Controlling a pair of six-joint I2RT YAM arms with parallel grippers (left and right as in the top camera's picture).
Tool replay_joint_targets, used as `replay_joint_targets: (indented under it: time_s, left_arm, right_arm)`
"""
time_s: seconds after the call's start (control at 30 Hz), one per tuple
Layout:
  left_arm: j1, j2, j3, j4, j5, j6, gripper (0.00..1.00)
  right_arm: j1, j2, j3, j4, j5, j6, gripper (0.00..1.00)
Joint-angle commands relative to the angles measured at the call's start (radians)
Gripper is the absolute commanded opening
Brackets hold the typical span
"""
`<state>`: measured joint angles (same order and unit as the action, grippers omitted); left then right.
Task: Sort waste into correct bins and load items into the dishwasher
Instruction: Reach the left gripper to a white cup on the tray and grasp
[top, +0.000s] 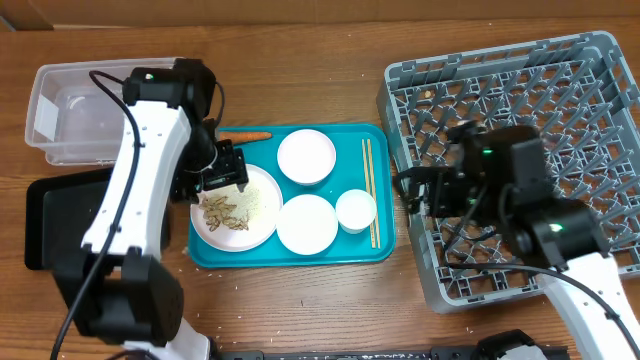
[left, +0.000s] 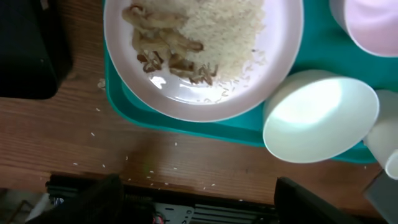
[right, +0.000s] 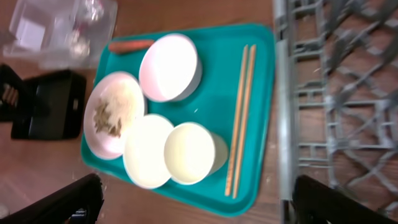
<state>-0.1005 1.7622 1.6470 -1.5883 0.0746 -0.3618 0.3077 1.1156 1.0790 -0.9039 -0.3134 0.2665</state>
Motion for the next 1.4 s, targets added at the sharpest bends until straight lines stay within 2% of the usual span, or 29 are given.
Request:
replay_joint_targets:
  time_s: [0.0, 0.07, 0.17, 0.2, 0.33, 0.6, 0.7, 0.83, 0.93, 1.1, 1.37]
  left_arm:
    - [-0.042, -0.159, -0.045, 0.019, -0.044, -0.006, 0.8]
    - [-0.046, -0.24, -0.093, 0.056, -0.081, -0.041, 0.82]
    - [-0.031, -0.397, -0.218, 0.188, -0.084, -0.06, 0.98]
    - [-0.027, -0.421, -0.241, 0.213, -0.084, -0.066, 1.0]
    - [-0.024, -0.463, -0.308, 0.275, -0.082, -0.074, 1.0]
    - [-0.024, -0.414, -0.337, 0.298, -0.068, -0.073, 1.0]
    - [-0.024, -0.399, -0.337, 0.315, -0.02, -0.072, 0.99]
    - [-0.026, -0.394, -0.337, 0.393, 0.113, -0.061, 0.92]
    - [-0.046, -0.393, -0.337, 0.477, 0.171, -0.06, 0.91]
    - [-0.124, -0.387, -0.337, 0.578, 0.17, -0.06, 0.9]
    - [-0.335, -0.226, -0.337, 0.663, 0.17, -0.056, 0.87]
  right_arm:
    - [0.084, 0.037, 0.029, -0.006, 0.057, 0.05, 1.0]
    - [0.13, 0.074, 0.029, -0.018, 0.077, 0.053, 1.0]
    - [0.195, 0.159, 0.029, -0.05, 0.138, 0.053, 1.0]
    - [0.207, 0.18, 0.029, -0.053, 0.148, 0.052, 1.0]
    - [0.243, 0.25, 0.029, -0.041, 0.153, 0.054, 1.0]
    - [0.248, 0.343, 0.028, -0.029, 0.175, 0.132, 1.0]
    - [0.248, 0.335, 0.029, -0.028, 0.175, 0.132, 1.0]
    - [0.24, 0.287, 0.046, -0.041, 0.183, 0.132, 1.0]
    - [0.21, 0.226, 0.105, -0.083, 0.236, 0.131, 1.0]
    - [0.113, 0.148, 0.196, -0.17, 0.33, 0.131, 1.0]
    - [-0.177, 0.103, 0.218, -0.311, 0.338, 0.131, 1.0]
